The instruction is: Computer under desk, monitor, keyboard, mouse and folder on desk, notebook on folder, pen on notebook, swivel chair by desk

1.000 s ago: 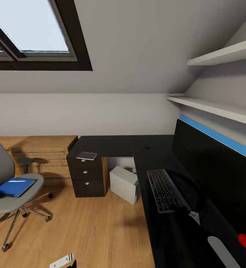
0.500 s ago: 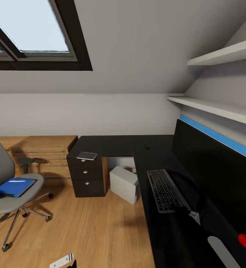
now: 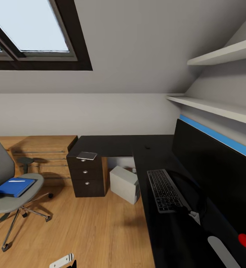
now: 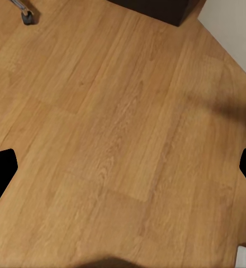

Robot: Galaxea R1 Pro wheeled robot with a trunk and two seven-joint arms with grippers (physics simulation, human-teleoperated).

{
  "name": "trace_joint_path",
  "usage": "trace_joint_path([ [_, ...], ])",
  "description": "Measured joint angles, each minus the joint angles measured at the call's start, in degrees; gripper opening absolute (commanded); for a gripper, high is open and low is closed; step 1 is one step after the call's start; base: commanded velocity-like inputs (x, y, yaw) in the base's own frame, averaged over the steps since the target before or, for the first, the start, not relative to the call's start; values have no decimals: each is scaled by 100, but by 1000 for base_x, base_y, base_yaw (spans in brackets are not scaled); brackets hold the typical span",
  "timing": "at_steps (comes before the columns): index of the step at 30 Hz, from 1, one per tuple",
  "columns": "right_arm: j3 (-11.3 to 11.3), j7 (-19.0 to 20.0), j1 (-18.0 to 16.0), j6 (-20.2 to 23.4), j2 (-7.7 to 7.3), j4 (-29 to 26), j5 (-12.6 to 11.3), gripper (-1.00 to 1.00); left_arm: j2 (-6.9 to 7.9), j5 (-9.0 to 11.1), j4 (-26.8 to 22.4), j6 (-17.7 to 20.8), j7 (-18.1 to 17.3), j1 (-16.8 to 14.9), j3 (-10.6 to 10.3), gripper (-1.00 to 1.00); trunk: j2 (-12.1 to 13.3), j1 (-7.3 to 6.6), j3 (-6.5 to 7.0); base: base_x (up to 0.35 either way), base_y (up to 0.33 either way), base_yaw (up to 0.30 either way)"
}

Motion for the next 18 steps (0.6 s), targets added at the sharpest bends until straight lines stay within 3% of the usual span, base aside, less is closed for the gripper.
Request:
trace_joint_path([
  [3,-1,2,0,-2,0,1,1,-100,-1,0,0,0,0,0,0,100,-120,66,-54,0,0,0],
  [18,7,-20,0,-3,6,1,-3,-100,7,-1,0,0,-3,0,0,100,-122,67,-55,0,0,0],
])
